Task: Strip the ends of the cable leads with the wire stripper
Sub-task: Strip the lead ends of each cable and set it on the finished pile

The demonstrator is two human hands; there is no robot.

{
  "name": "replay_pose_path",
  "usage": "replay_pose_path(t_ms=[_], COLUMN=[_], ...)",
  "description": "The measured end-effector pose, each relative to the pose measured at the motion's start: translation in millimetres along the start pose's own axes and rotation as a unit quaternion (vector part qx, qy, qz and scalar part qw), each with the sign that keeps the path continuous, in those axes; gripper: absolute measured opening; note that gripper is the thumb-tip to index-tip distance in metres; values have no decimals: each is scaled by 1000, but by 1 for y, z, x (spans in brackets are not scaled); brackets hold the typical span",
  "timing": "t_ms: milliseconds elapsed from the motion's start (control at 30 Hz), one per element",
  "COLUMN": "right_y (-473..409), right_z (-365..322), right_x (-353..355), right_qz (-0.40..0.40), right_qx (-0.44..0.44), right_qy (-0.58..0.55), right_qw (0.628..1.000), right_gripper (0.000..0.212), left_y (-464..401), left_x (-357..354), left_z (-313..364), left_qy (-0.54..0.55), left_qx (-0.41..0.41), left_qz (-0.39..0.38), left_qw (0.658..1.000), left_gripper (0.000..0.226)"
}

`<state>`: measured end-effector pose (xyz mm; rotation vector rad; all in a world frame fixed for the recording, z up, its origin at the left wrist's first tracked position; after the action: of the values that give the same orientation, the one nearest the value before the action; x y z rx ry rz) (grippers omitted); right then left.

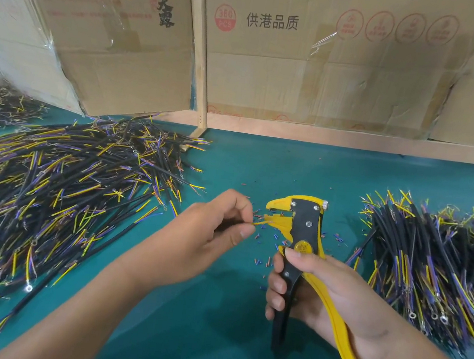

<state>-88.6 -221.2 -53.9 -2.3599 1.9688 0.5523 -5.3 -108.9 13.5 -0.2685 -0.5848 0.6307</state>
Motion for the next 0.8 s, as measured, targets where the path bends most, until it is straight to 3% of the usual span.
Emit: replay_pose_path(t_ms=[333, 800], right_y=[-1, 2], right_z=[1, 0], right_x=[0, -2], right_qz=[-8, -30], right_qx=[0, 4], right_qy=[-3, 12], right_qw=[1000, 999], right_gripper=[30, 29], left_y=[1, 4], left_x=[6, 4], left_z=[17, 3], left_qy=[49, 76], left_qx=[-29, 19], left_qz=[39, 37], left_qw=[998, 996], left_gripper=[34, 9])
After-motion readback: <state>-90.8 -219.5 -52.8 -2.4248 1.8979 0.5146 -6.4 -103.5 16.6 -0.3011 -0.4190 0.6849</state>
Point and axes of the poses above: each hand's wrist, its own y-axis away from the middle knuckle, its own x-axis out of the back of the hand, z = x × y, the point moved 8 cm from there along -y, towards the middle knuckle, and after that the axes turned 15 degrees about y, right-handed, at the moved point
